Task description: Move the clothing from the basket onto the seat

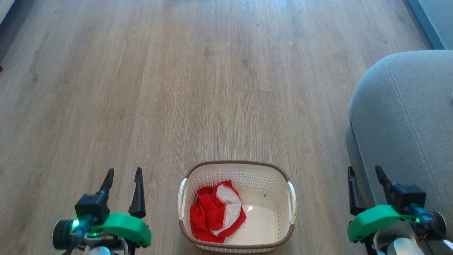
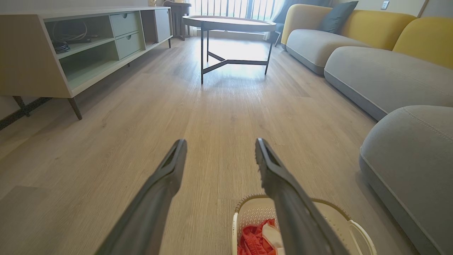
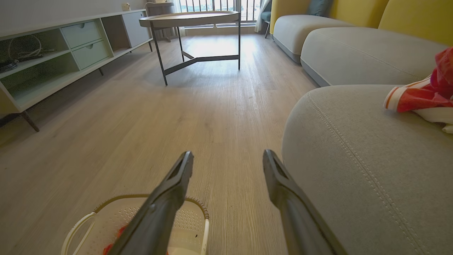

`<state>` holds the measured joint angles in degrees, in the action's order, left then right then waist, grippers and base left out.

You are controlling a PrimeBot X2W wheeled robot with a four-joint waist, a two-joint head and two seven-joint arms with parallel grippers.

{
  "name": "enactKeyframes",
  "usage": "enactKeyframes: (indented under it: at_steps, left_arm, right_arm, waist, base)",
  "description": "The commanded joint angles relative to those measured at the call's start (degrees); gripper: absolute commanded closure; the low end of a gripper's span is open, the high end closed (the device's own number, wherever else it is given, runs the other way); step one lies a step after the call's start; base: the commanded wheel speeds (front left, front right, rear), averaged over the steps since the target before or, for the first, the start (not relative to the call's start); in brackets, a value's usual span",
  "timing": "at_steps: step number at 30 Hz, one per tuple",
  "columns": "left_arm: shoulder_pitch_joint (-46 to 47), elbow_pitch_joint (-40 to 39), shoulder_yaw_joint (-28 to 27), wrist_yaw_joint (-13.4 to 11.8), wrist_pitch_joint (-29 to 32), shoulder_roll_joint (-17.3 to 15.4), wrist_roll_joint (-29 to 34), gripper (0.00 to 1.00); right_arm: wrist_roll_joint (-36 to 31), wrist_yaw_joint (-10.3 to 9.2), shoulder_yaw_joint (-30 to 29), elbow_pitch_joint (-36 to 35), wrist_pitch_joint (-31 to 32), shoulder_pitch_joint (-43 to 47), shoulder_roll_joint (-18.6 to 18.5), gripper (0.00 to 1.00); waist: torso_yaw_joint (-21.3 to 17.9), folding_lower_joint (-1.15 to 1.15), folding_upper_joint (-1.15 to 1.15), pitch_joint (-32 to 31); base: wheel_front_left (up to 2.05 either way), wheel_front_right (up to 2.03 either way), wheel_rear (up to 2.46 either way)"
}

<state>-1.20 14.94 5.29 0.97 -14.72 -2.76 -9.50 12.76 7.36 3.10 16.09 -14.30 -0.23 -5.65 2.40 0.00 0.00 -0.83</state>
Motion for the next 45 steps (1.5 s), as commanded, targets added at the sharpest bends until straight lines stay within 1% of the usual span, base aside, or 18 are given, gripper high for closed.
enactKeyframes:
  at_steps: [1, 10, 15, 18, 19, 24, 31, 35, 38, 41, 42, 45]
  left_arm:
    - [1.7, -2.1, -1.5, -0.4, -0.3, -0.1, 0.6, 0.0]
    - [1.9, -1.0, -0.4, 0.1, -0.3, -0.1, 0.5, 0.0]
    - [3.8, 0.6, 2.5, 0.9, -0.3, -0.1, -0.6, 0.0]
    - [6.0, 2.3, 5.3, 0.8, -0.3, -0.1, -1.3, 0.0]
    - [6.0, 2.3, 5.3, 0.8, -0.3, -0.1, -1.3, 0.0]
    - [10.9, 5.6, 10.8, 0.8, -0.3, -0.1, -2.5, 0.0]
    - [19.9, 13.0, 18.0, 0.7, -0.3, -0.1, -3.5, 0.0]
    - [25.8, 18.3, 21.9, 1.2, -0.3, -0.1, -3.2, 0.0]
    - [30.4, 22.0, 23.8, 1.0, -0.3, -0.1, -3.3, 0.0]
    - [34.8, 26.2, 26.4, 1.0, -0.3, -0.1, -1.9, 0.0]
    - [37.7, 29.3, 28.8, 1.3, -0.3, -0.1, -0.4, 0.0]
    - [42.0, 34.7, 32.1, 1.4, -0.3, -0.1, 1.1, 0.0]
  right_arm:
    - [-0.4, 0.13, 1.0, -1.7, -0.7, -1.8, -0.1, 0.0]
    - [-0.6, 0.13, 0.8, -3.8, -0.7, -2.9, 0.2, 0.0]
    - [-1.0, 0.13, 1.1, -5.9, -0.7, -5.7, 0.0, 0.0]
    - [-1.1, 0.13, 1.5, -6.7, -0.7, -7.9, -0.5, 0.0]
    - [-1.1, 0.13, 1.5, -6.7, -0.7, -7.9, -0.5, 0.0]
    - [-1.2, 0.13, 2.7, -7.7, -0.7, -12.3, -1.2, 0.0]
    - [-0.9, 0.13, 4.2, -8.9, -0.7, -18.6, -2.0, 0.0]
    - [-0.8, 0.13, 5.2, -9.8, -0.7, -21.7, -1.9, 0.0]
    - [-0.6, 0.13, 6.3, -10.7, -0.7, -24.2, -1.6, 0.0]
    - [-0.4, 0.13, 7.5, -11.4, -0.7, -26.7, -1.1, 0.0]
    - [-0.3, 0.13, 8.1, -11.9, -0.7, -28.1, -0.8, 0.0]
    - [0.0, 0.13, 8.4, -12.3, -0.7, -29.4, -0.3, 0.0]
  waist:
    - [0.0, 0.0, 0.0, 0.1]
    - [-0.5, 0.0, 0.0, 2.0]
    - [-1.3, 0.0, 0.0, 7.0]
    - [-2.1, 0.0, 0.0, 10.4]
    - [-2.1, 0.0, 0.0, 10.4]
    - [-3.7, 0.0, 0.0, 17.2]
    - [-6.6, 0.0, 0.0, 26.3]
    - [-8.1, 0.0, 0.0, 31.3]
    - [-9.7, 0.0, 0.0, 35.3]
    - [-11.4, 0.0, 0.0, 38.8]
    - [-12.5, 0.0, 0.0, 40.9]
    - [-14.0, 0.0, 0.0, 43.7]
  base:
    - [0.0, 0.0, 0.0]
    - [0.0, 0.0, 0.0]
    - [0.0, 0.0, 0.0]
    - [0.0, 0.0, 0.0]
    - [0.0, 0.0, 0.0]
    - [0.0, 0.0, 0.0]
    - [0.0, 0.0, 0.0]
    - [0.0, 0.0, 0.0]
    - [0.0, 0.0, 0.0]
    - [0.0, 0.0, 0.0]
    - [0.0, 0.0, 0.0]
    - [0.0, 0.0, 0.0]
